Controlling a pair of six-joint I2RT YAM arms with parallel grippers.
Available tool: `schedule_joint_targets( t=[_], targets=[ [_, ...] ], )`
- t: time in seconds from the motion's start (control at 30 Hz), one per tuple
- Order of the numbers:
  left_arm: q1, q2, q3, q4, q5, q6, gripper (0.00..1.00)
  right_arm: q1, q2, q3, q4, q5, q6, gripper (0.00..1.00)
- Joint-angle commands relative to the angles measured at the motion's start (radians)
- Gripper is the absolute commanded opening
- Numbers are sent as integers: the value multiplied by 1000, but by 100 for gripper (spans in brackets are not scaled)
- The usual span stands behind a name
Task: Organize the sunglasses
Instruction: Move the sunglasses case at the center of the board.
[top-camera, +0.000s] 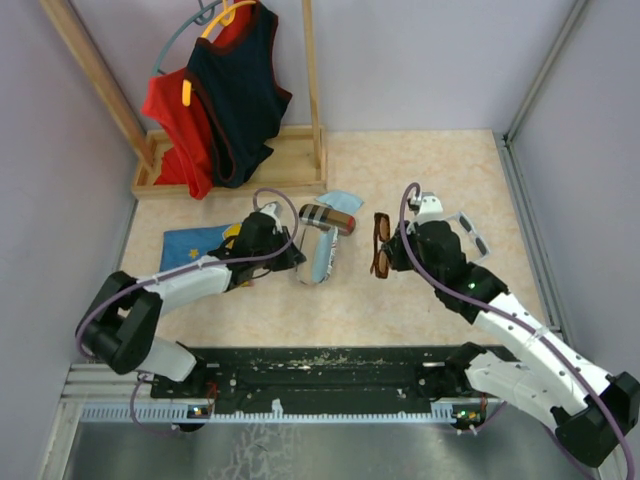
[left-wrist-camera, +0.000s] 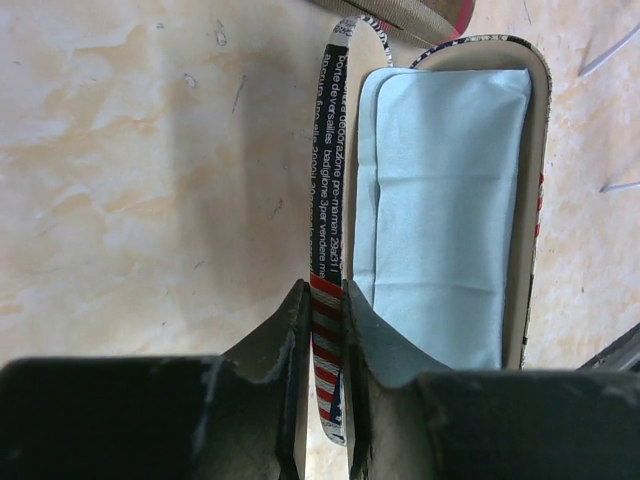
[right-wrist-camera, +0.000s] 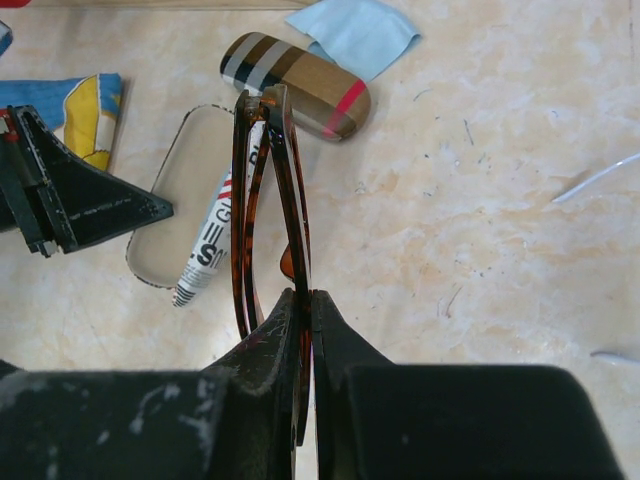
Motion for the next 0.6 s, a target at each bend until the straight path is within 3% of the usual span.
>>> schedule_joint_targets(
  t=[0.0,0.2,0.57],
  targets=[
    [0,-113,-28,-78,-63,61,20,-7,-3,-8,73,-85,20,0],
    [-43,-227,-50,-210,-196,108,20,-7,46,-33,153,-213,63,0],
    [-167,-268,-84,-321,-386,65,19,-6,99,-97,308,-341,168,0]
  ],
)
